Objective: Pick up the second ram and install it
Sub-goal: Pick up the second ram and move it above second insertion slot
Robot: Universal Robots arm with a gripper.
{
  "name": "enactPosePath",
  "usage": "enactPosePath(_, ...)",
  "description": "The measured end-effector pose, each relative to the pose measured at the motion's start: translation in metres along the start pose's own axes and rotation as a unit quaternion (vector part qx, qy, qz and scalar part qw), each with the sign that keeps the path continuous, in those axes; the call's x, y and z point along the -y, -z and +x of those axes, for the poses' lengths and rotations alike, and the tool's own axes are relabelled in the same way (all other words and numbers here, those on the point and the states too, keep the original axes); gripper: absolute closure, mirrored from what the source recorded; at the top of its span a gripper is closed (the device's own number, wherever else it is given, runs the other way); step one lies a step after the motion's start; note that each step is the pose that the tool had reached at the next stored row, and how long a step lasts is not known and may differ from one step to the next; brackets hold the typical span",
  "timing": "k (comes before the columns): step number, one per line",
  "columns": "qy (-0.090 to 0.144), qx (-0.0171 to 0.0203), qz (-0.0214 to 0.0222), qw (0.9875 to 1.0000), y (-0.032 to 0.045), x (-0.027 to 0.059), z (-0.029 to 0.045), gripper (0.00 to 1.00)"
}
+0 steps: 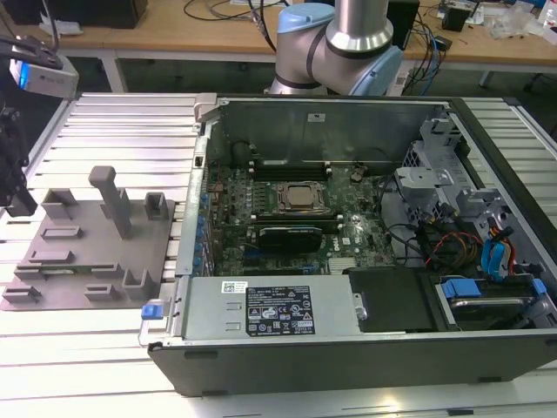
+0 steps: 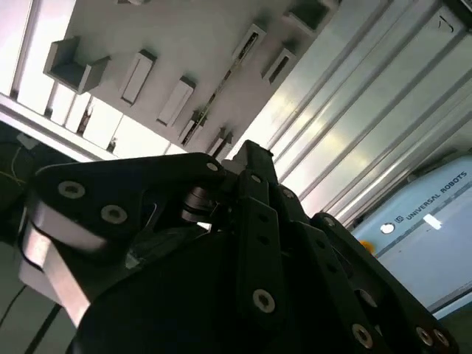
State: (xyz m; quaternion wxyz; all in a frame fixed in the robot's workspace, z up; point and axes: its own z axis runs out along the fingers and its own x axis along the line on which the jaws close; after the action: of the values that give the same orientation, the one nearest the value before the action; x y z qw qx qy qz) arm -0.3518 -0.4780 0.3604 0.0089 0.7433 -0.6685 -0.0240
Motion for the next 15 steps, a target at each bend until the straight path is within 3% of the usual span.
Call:
enactPosePath(3, 0.000, -0.0001, 0.0000, 1.0000, -0.0001, 0.0000, 0.0000, 0.92)
enactPosePath(6, -0.041, 0.0018, 0.0009, 0.9992, -0.0013, 0.0000, 0.0000, 0.92)
enactPosePath(8, -0.083, 0.0037, 0.0020, 0.9965, -0.0025, 0.0001, 0.0000, 0.92)
enactPosePath(9, -0.090, 0.0041, 0.0022, 0.9959, -0.0026, 0.0002, -0.0001, 0.92)
enactPosePath(14, -0.090, 0.0041, 0.0022, 0.9959, -0.0026, 0.0001, -0.0002, 0.91)
enactPosePath(15, -0.090, 0.0041, 0.0021, 0.9959, -0.0025, 0.0002, -0.0002, 0.79)
